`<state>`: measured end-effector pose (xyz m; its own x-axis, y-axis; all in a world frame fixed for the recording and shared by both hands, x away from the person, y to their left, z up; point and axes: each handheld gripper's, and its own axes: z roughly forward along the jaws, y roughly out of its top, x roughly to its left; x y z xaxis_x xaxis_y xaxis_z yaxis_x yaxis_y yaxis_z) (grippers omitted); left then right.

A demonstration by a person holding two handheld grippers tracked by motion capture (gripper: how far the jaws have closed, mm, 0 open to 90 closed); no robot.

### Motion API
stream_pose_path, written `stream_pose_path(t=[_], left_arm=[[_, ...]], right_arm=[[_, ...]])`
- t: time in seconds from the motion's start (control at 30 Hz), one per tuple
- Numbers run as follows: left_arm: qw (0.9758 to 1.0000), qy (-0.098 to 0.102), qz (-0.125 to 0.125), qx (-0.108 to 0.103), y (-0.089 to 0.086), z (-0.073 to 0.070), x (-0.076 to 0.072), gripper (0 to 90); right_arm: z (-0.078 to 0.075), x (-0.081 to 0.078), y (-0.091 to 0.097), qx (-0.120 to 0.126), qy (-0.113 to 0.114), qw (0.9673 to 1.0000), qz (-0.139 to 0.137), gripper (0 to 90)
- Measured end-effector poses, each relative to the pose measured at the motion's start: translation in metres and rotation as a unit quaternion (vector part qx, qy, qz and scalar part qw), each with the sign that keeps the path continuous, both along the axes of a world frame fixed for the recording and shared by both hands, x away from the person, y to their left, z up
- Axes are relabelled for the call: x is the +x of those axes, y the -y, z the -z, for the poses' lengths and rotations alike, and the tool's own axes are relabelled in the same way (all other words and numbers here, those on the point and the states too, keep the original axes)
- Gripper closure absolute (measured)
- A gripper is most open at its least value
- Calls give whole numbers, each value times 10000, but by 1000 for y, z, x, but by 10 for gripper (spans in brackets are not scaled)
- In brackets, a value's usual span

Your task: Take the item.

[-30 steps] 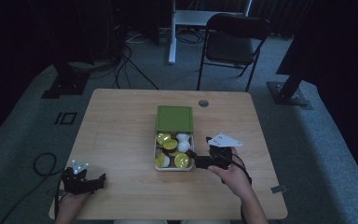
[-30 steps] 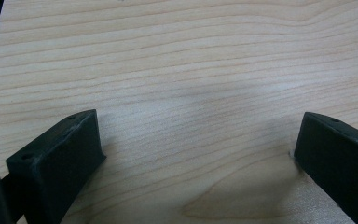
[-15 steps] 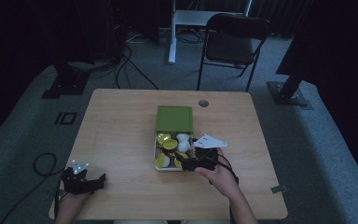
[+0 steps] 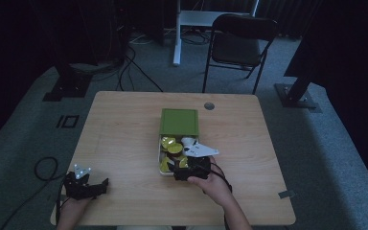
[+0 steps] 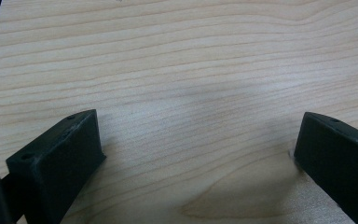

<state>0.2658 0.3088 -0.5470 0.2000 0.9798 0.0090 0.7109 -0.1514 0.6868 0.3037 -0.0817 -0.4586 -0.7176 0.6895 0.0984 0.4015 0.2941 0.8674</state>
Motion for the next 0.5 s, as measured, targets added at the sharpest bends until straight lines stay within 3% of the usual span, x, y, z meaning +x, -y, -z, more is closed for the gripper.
stream_pose_path(t=[0.5], left_arm=[[10000,-1,33,4,0,0,0,9]], right_arm=[[16,-2,-15,-45,-129,9999,4,242]])
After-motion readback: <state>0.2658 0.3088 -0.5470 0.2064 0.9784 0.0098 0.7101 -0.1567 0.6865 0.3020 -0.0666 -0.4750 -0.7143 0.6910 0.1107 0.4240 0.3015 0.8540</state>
